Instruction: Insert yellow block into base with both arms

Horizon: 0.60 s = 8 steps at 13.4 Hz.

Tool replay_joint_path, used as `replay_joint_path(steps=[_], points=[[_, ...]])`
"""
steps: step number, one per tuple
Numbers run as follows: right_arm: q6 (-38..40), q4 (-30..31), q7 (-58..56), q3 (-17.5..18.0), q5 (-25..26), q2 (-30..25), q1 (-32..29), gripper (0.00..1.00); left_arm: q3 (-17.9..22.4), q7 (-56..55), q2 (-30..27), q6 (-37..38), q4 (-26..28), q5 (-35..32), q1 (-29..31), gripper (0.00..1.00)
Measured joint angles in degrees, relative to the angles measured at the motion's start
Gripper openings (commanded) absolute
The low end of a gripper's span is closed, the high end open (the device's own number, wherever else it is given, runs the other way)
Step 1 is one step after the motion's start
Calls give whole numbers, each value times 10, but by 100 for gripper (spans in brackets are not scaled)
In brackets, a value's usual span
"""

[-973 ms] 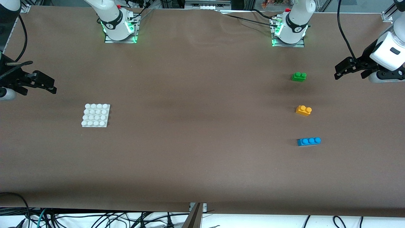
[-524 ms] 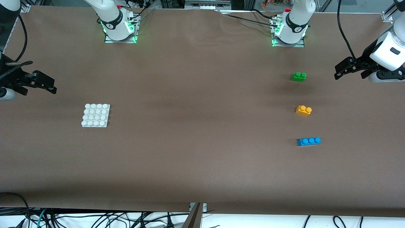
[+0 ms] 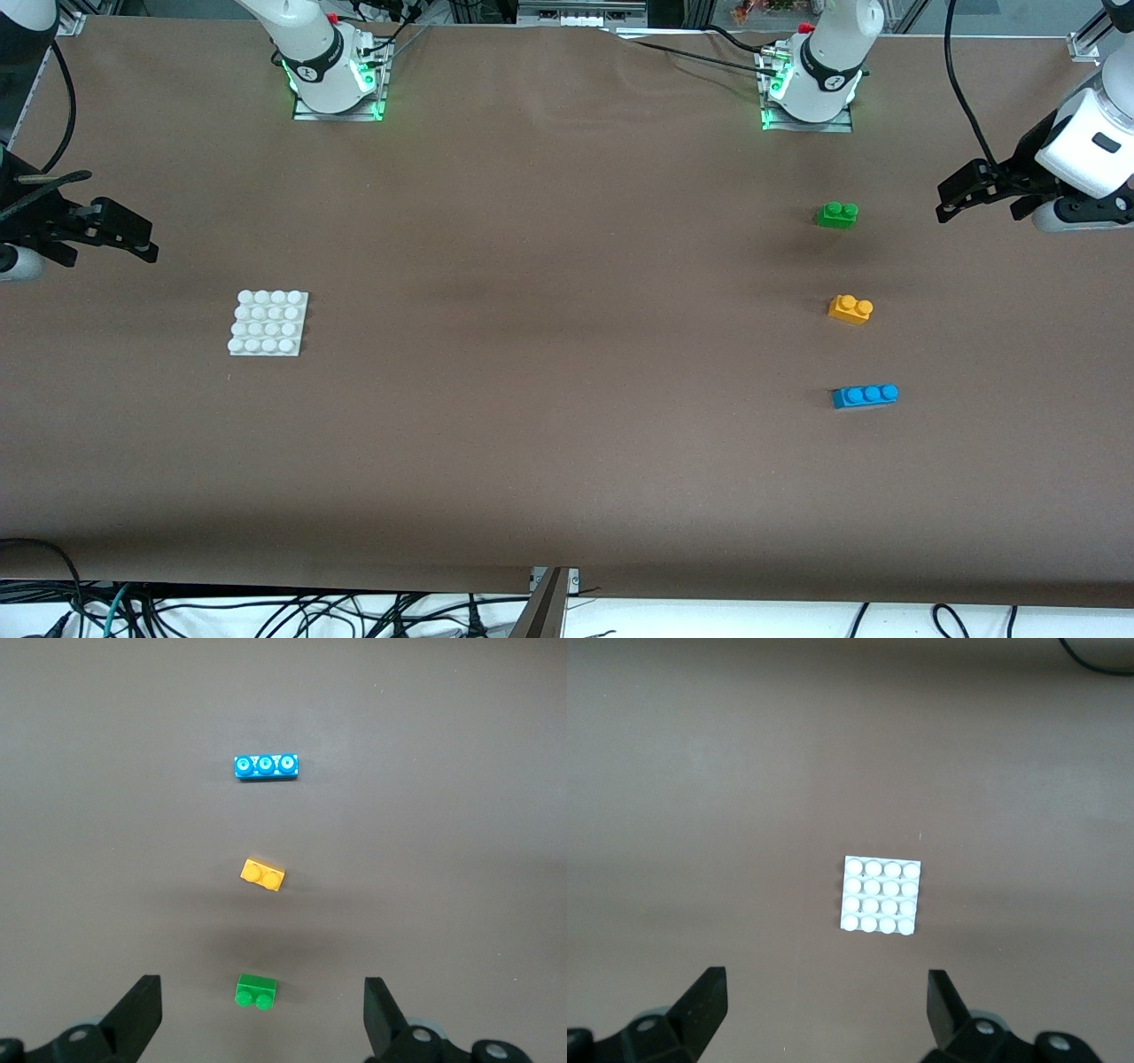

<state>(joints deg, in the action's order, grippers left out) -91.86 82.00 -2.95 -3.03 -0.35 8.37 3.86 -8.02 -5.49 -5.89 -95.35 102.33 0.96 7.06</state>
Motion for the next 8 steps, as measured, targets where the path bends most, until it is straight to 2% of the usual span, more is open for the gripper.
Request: replay_joint_path(steps=[8], points=[[0, 2, 0, -3, 7, 19, -2, 100, -5, 0, 7, 1, 0, 0, -1, 100]])
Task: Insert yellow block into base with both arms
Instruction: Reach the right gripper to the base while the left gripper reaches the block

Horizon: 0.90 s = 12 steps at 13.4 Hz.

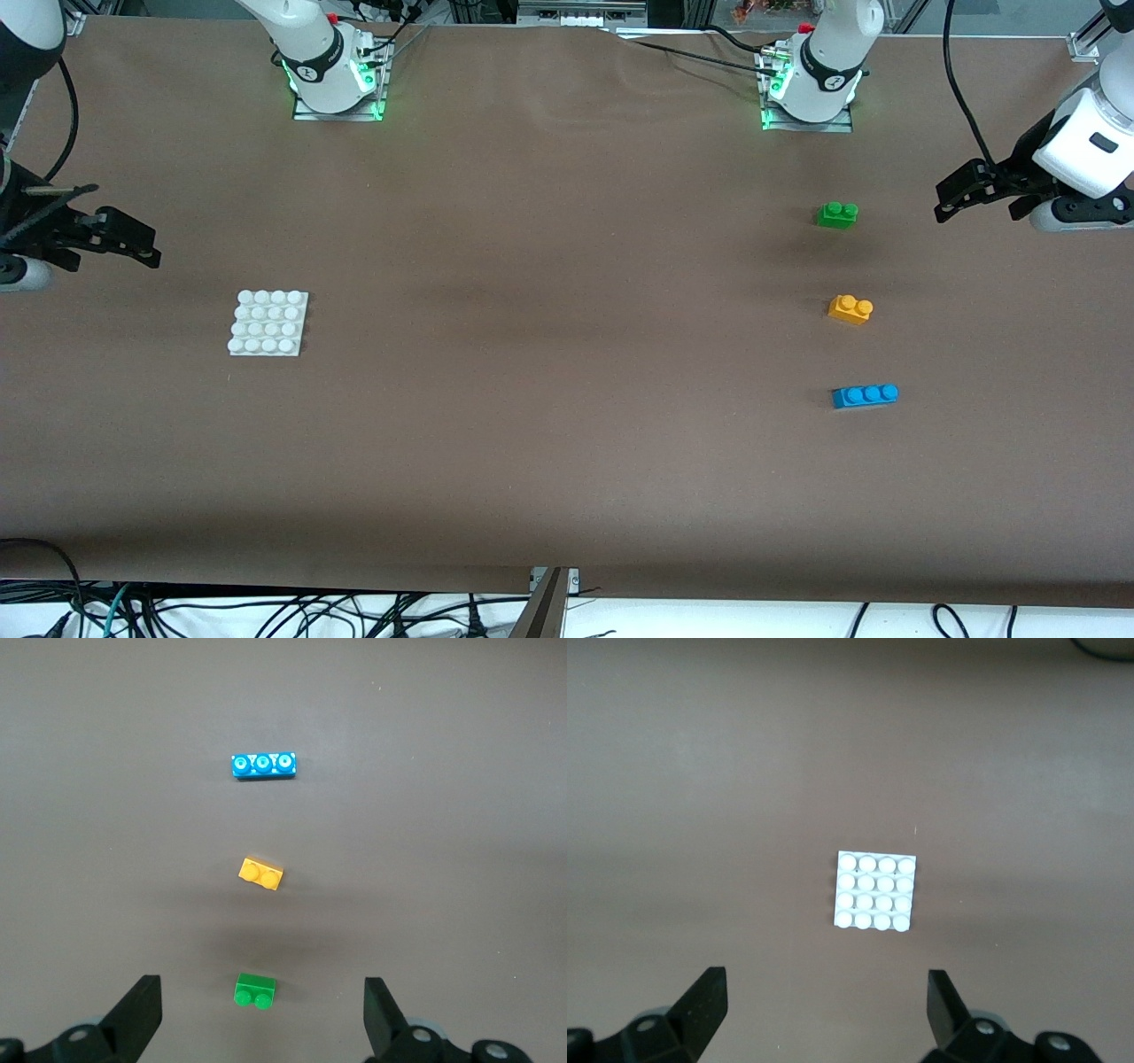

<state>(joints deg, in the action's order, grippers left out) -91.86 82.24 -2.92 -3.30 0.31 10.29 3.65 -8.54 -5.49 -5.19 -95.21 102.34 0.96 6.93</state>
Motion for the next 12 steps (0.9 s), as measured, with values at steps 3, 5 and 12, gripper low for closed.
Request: replay_joint_path(steps=[3, 5, 12], points=[[-1, 5, 0, -2, 1, 30, -3, 100, -11, 0, 58, 2, 0, -9, -1, 100], [-21, 29, 0, -3, 7, 42, -7, 100, -9, 0, 87, -1, -8, -10, 2, 100], [-202, 230, 4, -27, 24, 45, -12, 100, -1, 1, 112, -93, 51, -10, -7, 100]])
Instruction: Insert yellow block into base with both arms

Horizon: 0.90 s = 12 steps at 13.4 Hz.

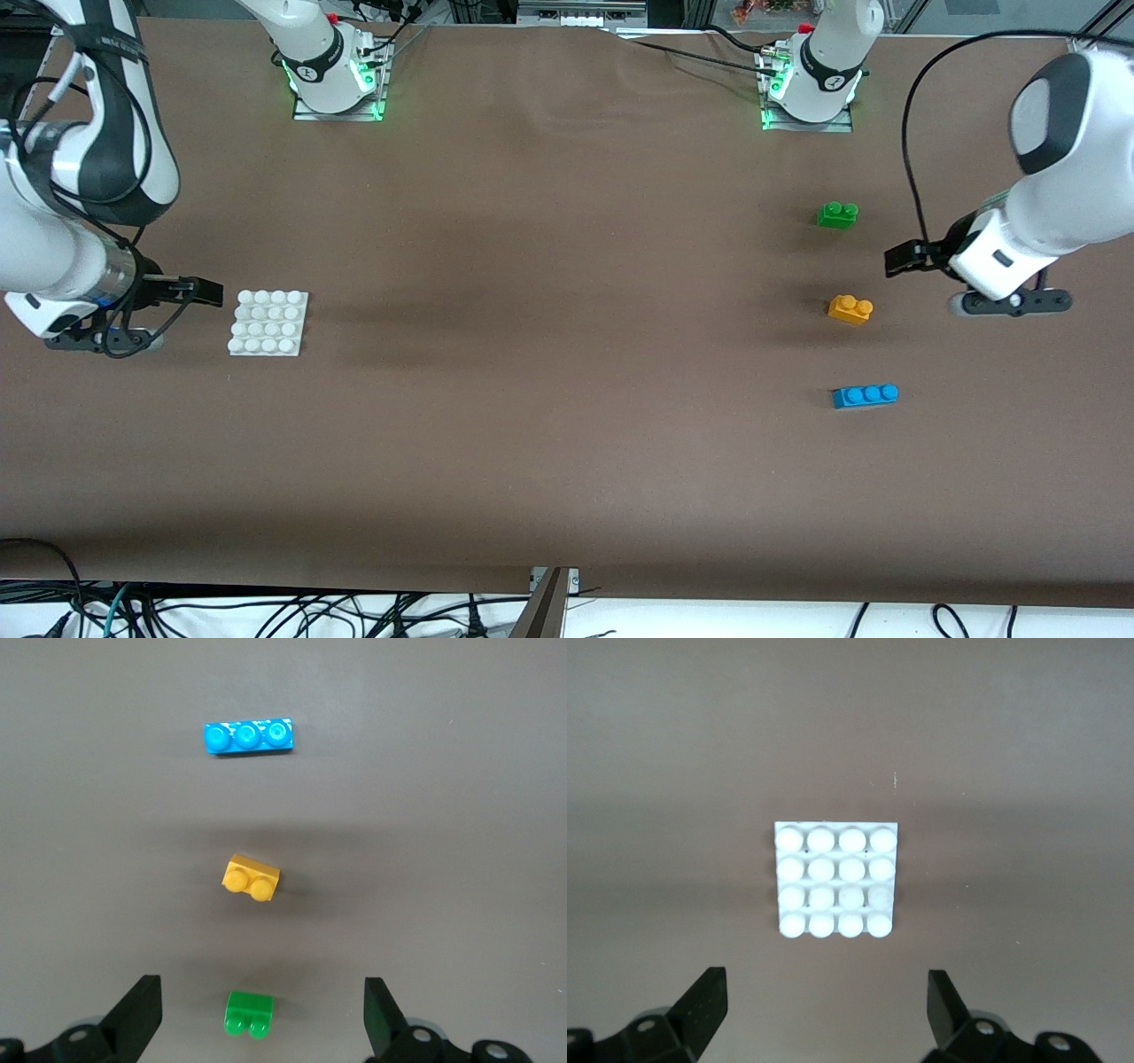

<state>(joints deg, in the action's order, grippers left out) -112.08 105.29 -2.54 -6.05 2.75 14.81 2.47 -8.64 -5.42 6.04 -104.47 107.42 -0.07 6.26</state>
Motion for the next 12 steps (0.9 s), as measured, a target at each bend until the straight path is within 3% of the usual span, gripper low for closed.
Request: replay_joint_path(steps=[6, 12], points=[[-180, 140, 1, -8, 0, 10, 0, 100, 4, 15, 15, -161, 128, 0, -3, 100], [-259, 154, 2, -23, 0, 62, 0, 100, 28, 128, 81, -223, 143, 0, 0, 100]])
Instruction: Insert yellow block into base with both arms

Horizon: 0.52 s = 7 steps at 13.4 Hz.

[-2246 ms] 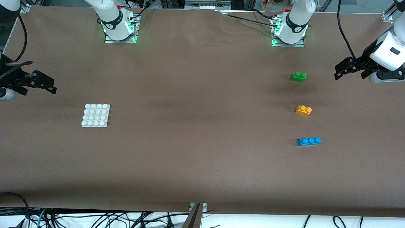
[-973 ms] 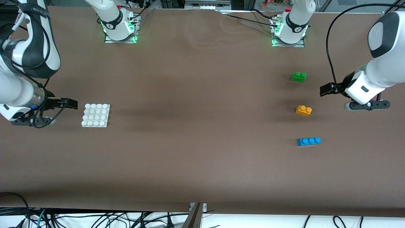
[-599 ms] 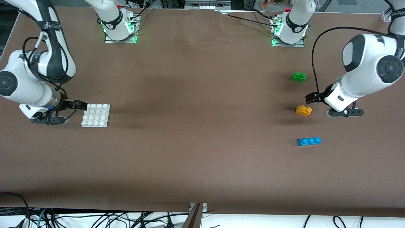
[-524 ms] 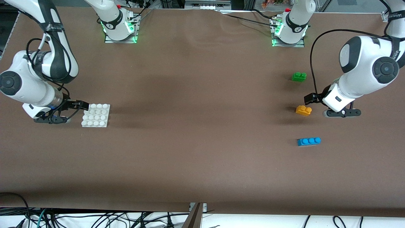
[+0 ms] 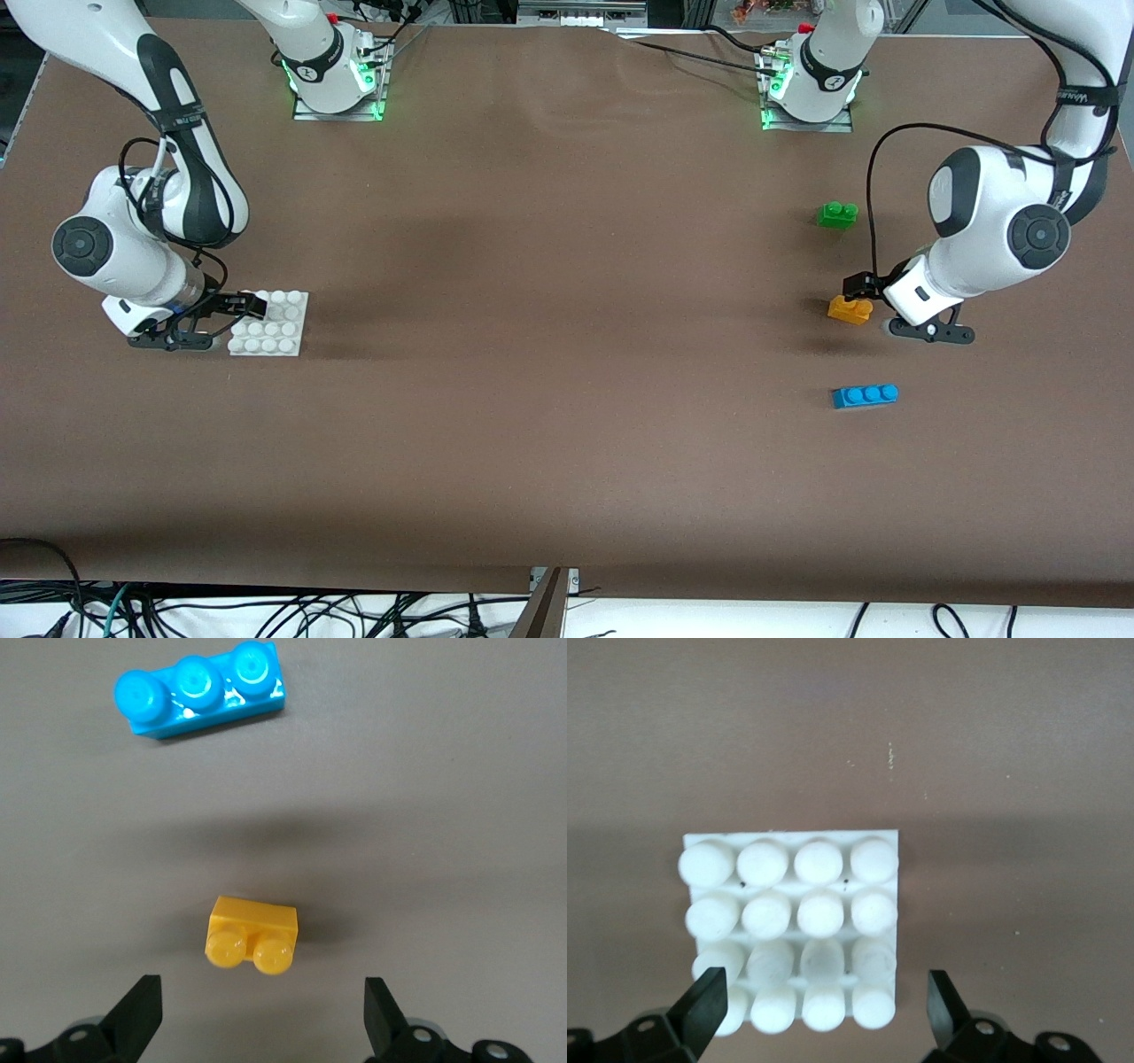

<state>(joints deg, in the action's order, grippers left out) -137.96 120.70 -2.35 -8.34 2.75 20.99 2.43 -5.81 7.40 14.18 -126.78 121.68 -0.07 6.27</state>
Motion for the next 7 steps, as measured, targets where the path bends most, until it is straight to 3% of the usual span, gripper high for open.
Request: replay_joint_path(steps=[7], points=[[-36, 0, 0, -1, 0, 27, 0, 100, 0, 68, 49, -63, 35, 0, 1, 100]])
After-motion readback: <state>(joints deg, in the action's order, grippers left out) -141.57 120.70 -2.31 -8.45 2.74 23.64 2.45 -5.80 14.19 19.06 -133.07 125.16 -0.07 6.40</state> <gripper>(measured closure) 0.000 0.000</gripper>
